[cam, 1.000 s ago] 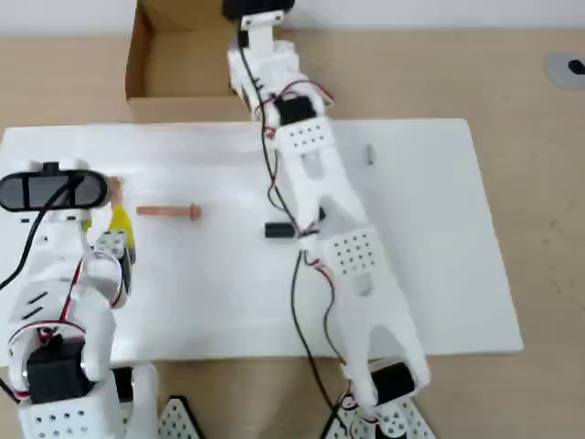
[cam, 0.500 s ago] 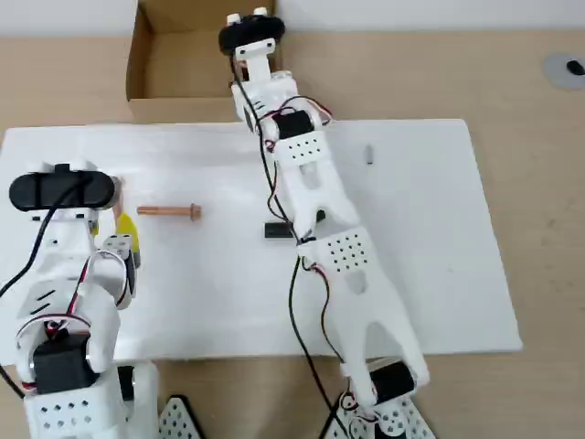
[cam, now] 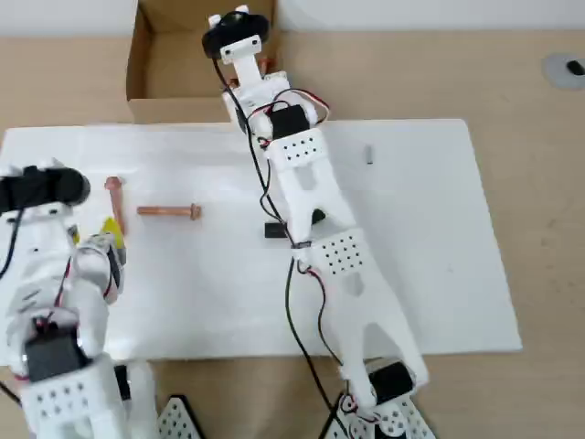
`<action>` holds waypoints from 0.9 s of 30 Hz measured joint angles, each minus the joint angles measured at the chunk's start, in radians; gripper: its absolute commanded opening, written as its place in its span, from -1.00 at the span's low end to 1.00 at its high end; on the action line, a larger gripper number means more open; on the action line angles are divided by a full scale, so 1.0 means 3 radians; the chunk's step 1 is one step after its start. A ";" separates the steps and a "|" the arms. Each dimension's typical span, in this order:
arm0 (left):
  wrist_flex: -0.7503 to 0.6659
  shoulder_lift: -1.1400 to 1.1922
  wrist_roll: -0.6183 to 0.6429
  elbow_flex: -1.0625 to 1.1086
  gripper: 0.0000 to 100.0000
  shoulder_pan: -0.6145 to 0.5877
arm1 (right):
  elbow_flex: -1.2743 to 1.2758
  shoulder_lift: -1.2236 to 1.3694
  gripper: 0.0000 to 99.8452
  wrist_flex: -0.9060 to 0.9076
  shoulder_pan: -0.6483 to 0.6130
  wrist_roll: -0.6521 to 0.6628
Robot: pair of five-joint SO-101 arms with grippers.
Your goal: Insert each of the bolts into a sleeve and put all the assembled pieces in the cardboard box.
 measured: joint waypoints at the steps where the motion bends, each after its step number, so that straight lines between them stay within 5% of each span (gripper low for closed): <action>1: 0.0000 0.0148 0.0041 -0.0051 -0.59 -0.0031 | -0.0005 -0.0010 -0.33 0.0056 -0.0005 0.0000; 16: -0.0087 0.3493 0.0297 -0.1933 -0.59 -0.0066 | -0.0010 -0.1187 -0.33 0.1642 0.0041 0.0010; 27: -0.0097 0.4593 0.0297 -0.2527 -0.59 -0.0066 | -0.0010 -0.1765 -0.33 0.2240 0.0077 0.0005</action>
